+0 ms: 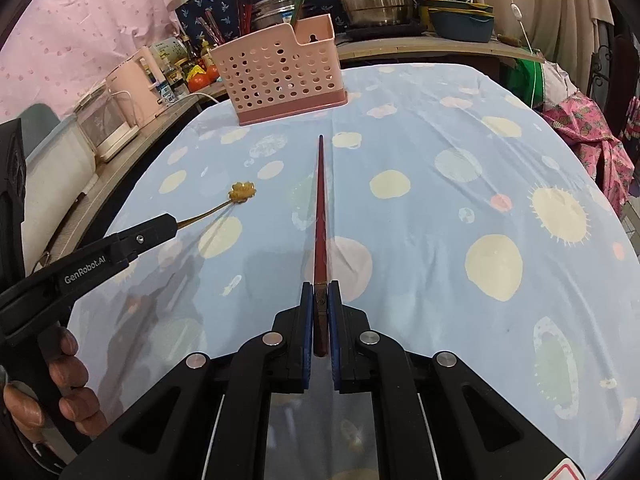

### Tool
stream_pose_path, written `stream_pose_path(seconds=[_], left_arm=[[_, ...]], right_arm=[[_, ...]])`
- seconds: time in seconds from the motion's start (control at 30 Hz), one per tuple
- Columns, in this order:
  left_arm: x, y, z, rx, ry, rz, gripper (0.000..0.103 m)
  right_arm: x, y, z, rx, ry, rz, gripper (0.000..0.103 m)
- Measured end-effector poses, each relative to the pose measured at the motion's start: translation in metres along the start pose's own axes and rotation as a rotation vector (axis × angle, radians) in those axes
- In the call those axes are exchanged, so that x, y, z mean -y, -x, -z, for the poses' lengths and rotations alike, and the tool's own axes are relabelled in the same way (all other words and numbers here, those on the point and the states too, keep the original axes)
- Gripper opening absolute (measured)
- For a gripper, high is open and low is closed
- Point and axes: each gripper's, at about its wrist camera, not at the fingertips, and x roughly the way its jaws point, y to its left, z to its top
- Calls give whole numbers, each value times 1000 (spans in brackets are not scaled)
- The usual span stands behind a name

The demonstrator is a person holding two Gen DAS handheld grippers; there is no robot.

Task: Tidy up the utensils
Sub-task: 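Grasp the dark red chopstick with the right tool while the left tool grasps the gold spoon, then carry the spoon and chopstick to the pink basket and lower them in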

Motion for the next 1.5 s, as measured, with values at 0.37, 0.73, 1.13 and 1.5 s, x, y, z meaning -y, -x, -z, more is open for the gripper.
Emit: stream_pose_path(seconds=[0.37, 0.73, 1.13, 1.5], left_arm=[[-9, 24, -39, 62, -4, -18, 1], [-7, 43, -90, 149, -28, -23, 1], [-6, 37, -165, 214, -33, -14, 1], [-4, 25, -254, 311, -54, -52, 1]], right_arm=[[-5, 40, -42, 120, -3, -45, 7], [2, 70, -113, 271, -40, -100, 7], [0, 76, -208, 411, -46, -130, 7], [3, 83, -318, 592, -67, -96, 7]])
